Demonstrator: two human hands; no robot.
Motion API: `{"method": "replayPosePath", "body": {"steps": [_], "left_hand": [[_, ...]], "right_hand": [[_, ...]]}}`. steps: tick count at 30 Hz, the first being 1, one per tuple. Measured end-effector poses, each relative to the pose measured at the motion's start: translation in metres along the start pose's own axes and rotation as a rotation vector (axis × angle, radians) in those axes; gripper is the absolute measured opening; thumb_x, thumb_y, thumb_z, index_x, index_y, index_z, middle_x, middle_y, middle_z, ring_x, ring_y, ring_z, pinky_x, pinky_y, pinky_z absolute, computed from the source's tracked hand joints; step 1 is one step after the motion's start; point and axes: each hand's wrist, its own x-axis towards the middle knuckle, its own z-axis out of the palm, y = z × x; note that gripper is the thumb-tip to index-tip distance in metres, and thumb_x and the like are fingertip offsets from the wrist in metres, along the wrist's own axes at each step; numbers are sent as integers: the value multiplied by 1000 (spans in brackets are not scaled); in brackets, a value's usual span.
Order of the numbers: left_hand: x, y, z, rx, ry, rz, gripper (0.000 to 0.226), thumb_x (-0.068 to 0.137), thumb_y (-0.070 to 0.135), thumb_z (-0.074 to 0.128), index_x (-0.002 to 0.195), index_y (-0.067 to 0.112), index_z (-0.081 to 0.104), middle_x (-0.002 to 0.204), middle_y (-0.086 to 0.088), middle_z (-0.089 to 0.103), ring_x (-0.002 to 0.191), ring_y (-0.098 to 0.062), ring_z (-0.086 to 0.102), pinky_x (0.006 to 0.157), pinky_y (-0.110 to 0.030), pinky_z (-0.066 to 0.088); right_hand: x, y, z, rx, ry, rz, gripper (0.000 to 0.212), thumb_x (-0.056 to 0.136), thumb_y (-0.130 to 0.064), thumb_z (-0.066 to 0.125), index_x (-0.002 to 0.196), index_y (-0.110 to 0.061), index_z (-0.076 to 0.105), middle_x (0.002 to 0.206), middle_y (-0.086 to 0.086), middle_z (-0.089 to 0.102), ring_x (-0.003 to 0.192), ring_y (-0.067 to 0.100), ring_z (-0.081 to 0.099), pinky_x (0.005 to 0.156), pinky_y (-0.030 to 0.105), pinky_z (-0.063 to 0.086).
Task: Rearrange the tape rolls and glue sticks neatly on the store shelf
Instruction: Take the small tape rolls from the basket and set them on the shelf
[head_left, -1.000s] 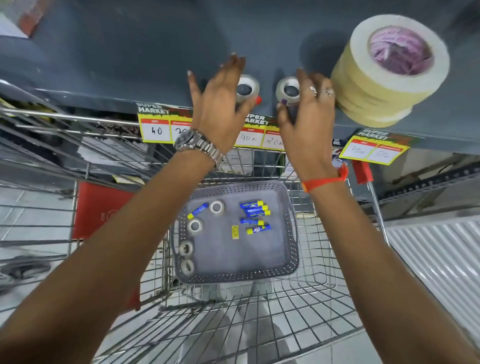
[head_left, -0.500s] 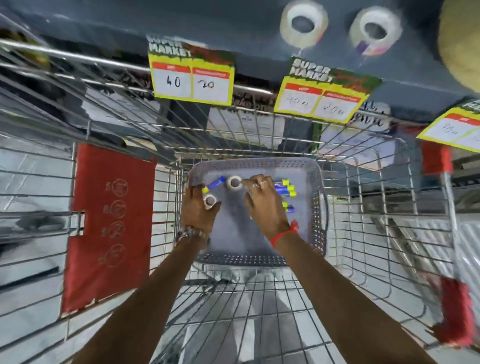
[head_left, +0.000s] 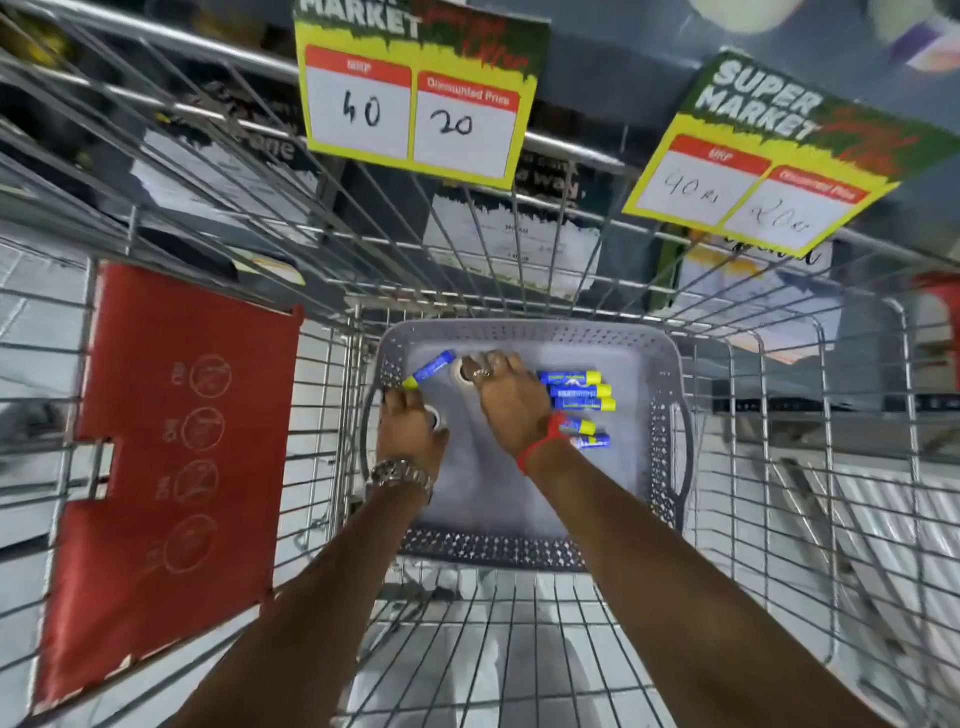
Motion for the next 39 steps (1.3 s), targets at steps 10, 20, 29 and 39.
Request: {"method": "replayPosePath", "body": {"steps": [10,20,29,39], "left_hand": [[-30,12,-18,-180,15,-18,58,67,15,69,120,-2,50,125,-25,52,113,-37,53,96,-41,46],[-79,112,-168,-497,577,686,46,71,23,62,111,3,58,107,-19,60,104,-21,52,95,-23,44],[-69,227,-293,-542,569,673,48,67,24,68,113,9,62,116,-13,57,107,-26,57,93,-37,48],[-27,245,-281,-253,345,595,51,73,26,67,122,16,55,127,-11,53,118,-30,50,101,-45,40]], "right_hand": [[-9,-18,-24,34,-88,35,29,87,0,47,115,5,55,116,25,59,111,38,56,82,43,52],[-100,-10,-159,495,788,179,40,74,-34,57,104,-7,64,111,7,63,106,20,52,100,17,34],[-96,31,-320,470,1066,324,35,74,-18,65,107,-4,65,117,19,62,108,34,55,92,13,29],[-73,56,-319,327,896,377,30,79,-22,59,102,-4,64,104,20,64,100,36,55,80,28,30]]}}
